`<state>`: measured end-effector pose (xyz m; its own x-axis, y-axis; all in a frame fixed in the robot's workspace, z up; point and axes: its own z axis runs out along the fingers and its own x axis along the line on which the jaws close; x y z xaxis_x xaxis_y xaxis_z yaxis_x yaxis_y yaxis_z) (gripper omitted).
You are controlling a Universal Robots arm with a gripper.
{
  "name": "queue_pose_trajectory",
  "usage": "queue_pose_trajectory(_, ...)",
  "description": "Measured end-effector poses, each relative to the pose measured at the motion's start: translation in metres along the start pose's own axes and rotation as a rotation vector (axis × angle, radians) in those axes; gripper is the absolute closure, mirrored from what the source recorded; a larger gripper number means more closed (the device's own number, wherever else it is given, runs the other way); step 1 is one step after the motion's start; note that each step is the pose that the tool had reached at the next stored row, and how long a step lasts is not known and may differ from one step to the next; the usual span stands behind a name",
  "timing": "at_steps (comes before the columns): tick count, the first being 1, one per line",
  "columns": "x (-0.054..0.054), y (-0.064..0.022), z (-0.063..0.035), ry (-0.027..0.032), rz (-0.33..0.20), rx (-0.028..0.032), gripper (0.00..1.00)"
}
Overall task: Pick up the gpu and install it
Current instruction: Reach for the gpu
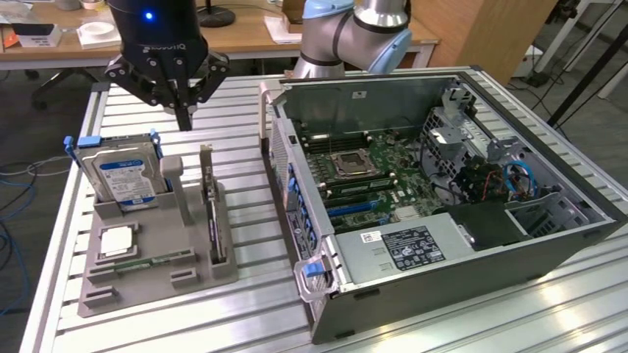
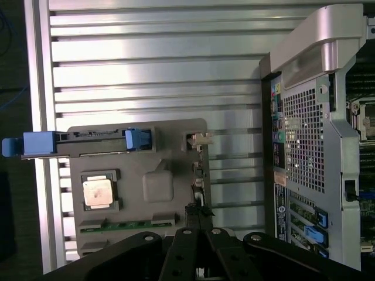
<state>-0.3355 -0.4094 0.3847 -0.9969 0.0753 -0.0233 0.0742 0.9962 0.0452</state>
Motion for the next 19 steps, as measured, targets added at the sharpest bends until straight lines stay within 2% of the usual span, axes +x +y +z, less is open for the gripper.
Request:
queue_pose_trajectory(10, 0.0, 0.0, 0.0001, -0.0003, 0.0, -0.0011, 0.89)
queue_pose_trajectory(16, -0.013, 0.001, 0.0007, -0.0003, 0.0, -0.0022, 0.89)
queue_pose_trajectory(19, -0.014, 0.001, 0.0007, -0.0002, 0.0, -0.0022, 0.89)
